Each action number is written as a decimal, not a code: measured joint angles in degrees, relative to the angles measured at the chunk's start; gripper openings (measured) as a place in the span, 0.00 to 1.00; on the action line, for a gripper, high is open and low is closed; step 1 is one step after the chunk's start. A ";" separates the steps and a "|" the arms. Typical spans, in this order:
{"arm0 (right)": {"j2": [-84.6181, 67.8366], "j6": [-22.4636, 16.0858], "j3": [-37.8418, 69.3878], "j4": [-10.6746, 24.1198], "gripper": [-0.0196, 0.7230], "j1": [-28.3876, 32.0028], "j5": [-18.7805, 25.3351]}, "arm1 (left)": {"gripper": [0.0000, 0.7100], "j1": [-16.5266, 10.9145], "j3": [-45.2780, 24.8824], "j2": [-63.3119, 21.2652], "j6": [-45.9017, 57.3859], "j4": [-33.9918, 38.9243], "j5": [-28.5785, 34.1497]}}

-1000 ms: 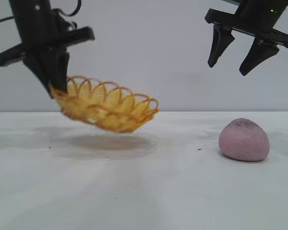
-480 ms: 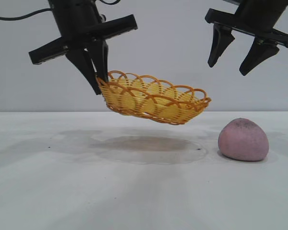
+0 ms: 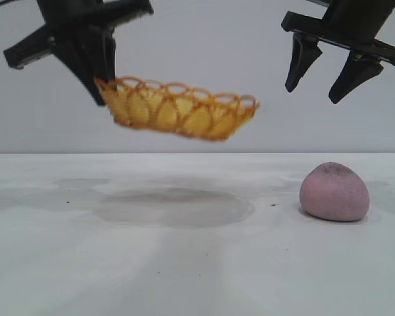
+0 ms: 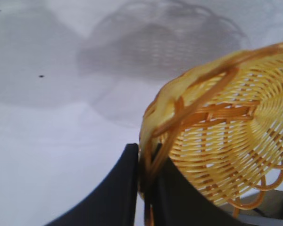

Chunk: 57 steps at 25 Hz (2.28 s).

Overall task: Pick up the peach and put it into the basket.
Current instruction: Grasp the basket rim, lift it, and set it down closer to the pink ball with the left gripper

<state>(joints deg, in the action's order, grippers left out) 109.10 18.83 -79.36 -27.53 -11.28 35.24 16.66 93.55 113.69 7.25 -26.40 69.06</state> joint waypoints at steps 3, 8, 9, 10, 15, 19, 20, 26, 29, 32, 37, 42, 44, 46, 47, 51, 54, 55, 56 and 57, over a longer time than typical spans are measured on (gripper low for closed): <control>0.00 0.00 0.00 -0.22 0.66 0.00 0.00 | 0.00 -0.11 -1.09 -0.68 0.00 -2.20 0.01; 0.00 0.00 0.00 -0.22 0.66 0.00 0.21 | 0.00 -0.11 -11.85 -0.94 -3.31 -9.63 -6.26; 0.00 0.00 0.00 -0.22 0.66 0.00 0.21 | 0.00 -0.11 -14.26 -1.23 -3.70 -10.54 -8.58; 0.00 0.00 0.00 -0.22 0.66 0.00 0.21 | 0.00 -0.11 -16.32 -1.51 -4.00 -11.49 -10.76; 0.00 0.00 0.00 -0.22 0.66 0.00 0.21 | 0.00 -0.11 -22.21 -1.83 -4.93 -15.15 -18.46; 0.00 0.00 0.00 -0.22 0.66 0.00 0.21 | 0.00 -0.11 -22.34 -1.27 -5.30 -16.22 -20.99; 0.00 0.00 0.00 -0.22 0.66 0.00 0.21 | 0.00 -0.11 -22.34 -0.53 -5.40 -16.56 -21.28; 0.00 0.00 0.00 -0.22 0.66 0.00 0.21 | 0.00 -0.11 -22.43 4.00 -6.62 -19.59 -21.30; 0.00 0.00 0.00 -0.22 0.66 0.00 0.21 | 0.00 -0.11 -22.43 4.21 -7.42 -19.85 -21.30; 0.00 0.00 0.00 -0.22 0.66 0.00 0.21 | 0.09 -0.11 -22.43 4.21 -7.41 -20.54 -21.30; 0.00 0.00 0.00 -0.22 0.66 0.00 0.21 | 0.39 -0.11 -22.43 4.21 -7.53 -20.54 -21.21; 0.00 0.00 0.00 -0.22 0.66 0.00 0.21 | 0.69 -0.11 -22.43 3.97 -7.66 -20.36 -20.60; 0.00 0.00 0.00 -0.22 0.66 0.00 0.21 | 0.79 -0.11 -21.97 3.29 -7.66 -18.66 -19.43; 0.00 0.00 0.00 -0.22 0.66 0.00 0.21 | 0.78 -0.11 -20.24 2.38 -7.77 -15.01 -17.32; 0.00 0.00 0.00 -0.22 0.66 0.00 0.21 | 0.78 -0.11 -18.99 1.94 -7.77 -13.10 -16.16; 0.00 0.00 0.00 -0.22 0.66 0.00 0.21 | 0.78 -0.11 -13.68 0.12 -7.77 -2.68 -11.45; 0.00 0.00 0.00 -0.22 0.66 0.00 0.21 | 0.78 -0.11 -9.78 -0.94 -5.69 7.65 -8.12; 0.00 0.00 0.00 -0.22 0.66 0.00 0.21 | 0.78 -0.11 -8.78 -1.06 -4.98 11.69 -7.12; 0.00 0.00 0.00 -0.22 0.66 0.00 0.21 | 0.78 -0.11 -8.06 -1.06 -4.69 15.75 -6.25; 0.00 0.00 0.00 -0.22 0.66 0.00 0.21 | 0.78 -0.11 -7.68 -1.14 -4.28 19.20 -5.50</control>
<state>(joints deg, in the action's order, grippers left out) 109.10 18.83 -79.36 -27.75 -11.28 35.45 16.55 85.87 112.55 2.97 -7.19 63.57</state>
